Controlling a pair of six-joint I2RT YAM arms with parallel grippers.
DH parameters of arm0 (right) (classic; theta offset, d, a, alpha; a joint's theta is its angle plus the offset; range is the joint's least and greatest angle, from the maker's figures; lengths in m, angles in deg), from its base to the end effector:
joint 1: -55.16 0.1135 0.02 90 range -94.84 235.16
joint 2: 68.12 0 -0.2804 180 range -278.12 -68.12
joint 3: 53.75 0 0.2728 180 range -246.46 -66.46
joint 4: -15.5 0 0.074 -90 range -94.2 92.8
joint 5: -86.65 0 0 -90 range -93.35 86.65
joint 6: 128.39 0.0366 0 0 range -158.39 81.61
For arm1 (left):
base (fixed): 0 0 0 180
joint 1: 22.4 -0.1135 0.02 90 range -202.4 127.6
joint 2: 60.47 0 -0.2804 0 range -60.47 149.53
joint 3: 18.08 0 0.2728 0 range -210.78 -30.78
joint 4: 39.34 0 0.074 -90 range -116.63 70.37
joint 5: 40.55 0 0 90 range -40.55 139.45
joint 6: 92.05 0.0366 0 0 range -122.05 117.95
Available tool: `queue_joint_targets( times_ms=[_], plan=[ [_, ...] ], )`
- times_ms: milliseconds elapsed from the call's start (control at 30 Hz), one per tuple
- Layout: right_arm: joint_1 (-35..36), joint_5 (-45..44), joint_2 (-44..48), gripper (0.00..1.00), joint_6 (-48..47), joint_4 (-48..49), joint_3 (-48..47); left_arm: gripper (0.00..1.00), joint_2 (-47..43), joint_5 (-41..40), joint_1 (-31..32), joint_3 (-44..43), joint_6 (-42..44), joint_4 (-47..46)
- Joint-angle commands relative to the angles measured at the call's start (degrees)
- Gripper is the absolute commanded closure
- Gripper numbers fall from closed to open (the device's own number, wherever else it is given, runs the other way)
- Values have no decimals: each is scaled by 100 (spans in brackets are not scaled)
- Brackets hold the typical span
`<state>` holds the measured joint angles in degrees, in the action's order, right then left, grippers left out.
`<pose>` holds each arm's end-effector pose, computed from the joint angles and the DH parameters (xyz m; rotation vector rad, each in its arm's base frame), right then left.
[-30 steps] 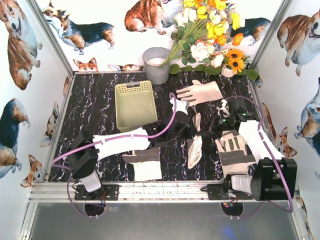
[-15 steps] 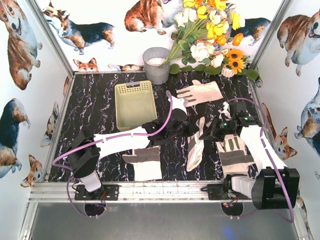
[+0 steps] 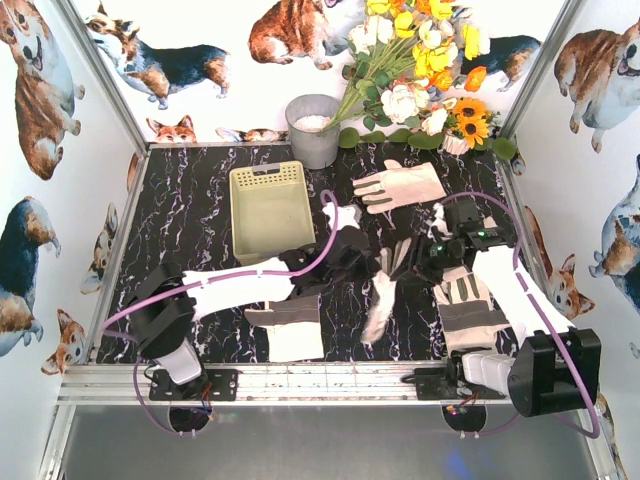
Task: Put the gloves into the storage basket
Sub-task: Pick up the glove from the center of the board.
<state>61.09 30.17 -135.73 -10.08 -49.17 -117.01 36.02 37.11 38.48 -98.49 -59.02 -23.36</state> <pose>0.2193 0.0431 0.2545 0.3917 2.7878 0.9622 0.2048 -0.3516 0.2583 -0.0585 2.2793 -0.9522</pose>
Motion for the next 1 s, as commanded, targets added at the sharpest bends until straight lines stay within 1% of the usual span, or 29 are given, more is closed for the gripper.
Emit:
queue_joint_targets(
  times_ms=[0, 33, 100, 167, 300, 333, 433, 533, 667, 800, 967],
  plan=[
    [223, 23, 24, 58, 176, 364, -139, 100, -648, -540, -71, 526, -201, 386],
    [236, 33, 28, 52, 213, 415, -75, 100, -756, -608, -85, 755, -287, 308],
    [241, -12, 22, 46, 264, 450, 23, 100, -960, -657, -156, 1285, -524, 98],
    [241, -31, 12, 44, 279, 450, 93, 100, -1190, -728, -206, 1745, -734, -118],
    [242, -16, 19, 42, 287, 465, 155, 100, -1769, -1063, -212, 2373, -1184, -303],
    [242, -13, 28, 41, 307, 491, 177, 100, -1902, -1130, -209, 2670, -1325, -367],
    [242, 170, 6, 37, 409, 688, 273, 100, -2211, -1252, -217, 3097, -1642, -545],
    [302, 408, -46, 37, 654, 1009, 384, 100, -2387, -1340, -213, 3168, -1723, -522],
    [621, 662, -242, 37, 1208, 1729, 606, 100, -2468, -1427, -213, 3111, -1695, -452],
    [1125, 814, -647, 37, 1702, 2572, 784, 100, -2465, -1412, -215, 3047, -1642, -420],
    [1424, 930, -1243, 37, 2218, 3648, 886, 100, -2474, -1403, -209, 2984, -1590, -360]
  ],
)
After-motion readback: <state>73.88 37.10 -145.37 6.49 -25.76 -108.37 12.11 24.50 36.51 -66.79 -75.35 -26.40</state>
